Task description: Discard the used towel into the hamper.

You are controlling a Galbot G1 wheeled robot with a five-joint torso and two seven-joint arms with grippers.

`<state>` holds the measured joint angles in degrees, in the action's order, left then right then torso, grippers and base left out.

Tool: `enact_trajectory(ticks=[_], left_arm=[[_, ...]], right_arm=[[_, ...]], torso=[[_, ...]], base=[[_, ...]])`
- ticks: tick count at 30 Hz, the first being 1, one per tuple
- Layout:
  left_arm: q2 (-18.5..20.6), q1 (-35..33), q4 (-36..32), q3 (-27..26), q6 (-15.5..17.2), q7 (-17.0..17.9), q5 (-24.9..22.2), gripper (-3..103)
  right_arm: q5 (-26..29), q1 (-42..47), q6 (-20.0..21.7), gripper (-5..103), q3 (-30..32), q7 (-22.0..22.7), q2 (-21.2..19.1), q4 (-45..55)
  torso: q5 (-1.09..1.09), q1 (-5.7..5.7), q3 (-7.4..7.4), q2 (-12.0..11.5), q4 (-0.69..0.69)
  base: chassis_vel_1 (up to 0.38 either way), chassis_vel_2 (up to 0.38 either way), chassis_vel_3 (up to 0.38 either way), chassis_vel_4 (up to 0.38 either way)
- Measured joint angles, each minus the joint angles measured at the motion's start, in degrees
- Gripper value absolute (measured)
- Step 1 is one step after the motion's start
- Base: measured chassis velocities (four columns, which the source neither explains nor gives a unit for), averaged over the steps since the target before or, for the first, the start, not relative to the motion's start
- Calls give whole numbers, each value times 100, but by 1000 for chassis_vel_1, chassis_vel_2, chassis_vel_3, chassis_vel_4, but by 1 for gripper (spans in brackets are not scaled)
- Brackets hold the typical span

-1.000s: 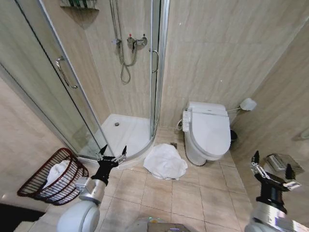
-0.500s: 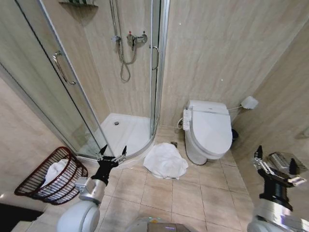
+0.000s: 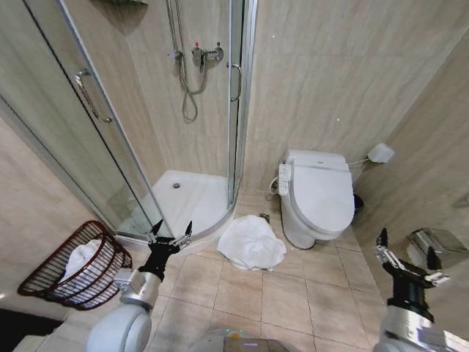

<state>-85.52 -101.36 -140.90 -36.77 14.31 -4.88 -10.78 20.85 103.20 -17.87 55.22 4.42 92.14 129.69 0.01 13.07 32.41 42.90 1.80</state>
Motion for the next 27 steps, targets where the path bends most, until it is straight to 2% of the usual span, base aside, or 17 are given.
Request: enact_trajectory(ticks=[18,27], left_arm=[[0,0,0,0,0,0,0,100],[0,0,0,0,0,0,0,100]], right_arm=[[-181,14,-281,100,-104,-196,0,-188],[-173,19,-295,100,-100,-204,0,-208]], torso=[[-1,-199,-271,-469,0],[-1,-240,-316,-554,-1]], base=[[-3,-3,-3,-3],[-24,-25,-25,-23]])
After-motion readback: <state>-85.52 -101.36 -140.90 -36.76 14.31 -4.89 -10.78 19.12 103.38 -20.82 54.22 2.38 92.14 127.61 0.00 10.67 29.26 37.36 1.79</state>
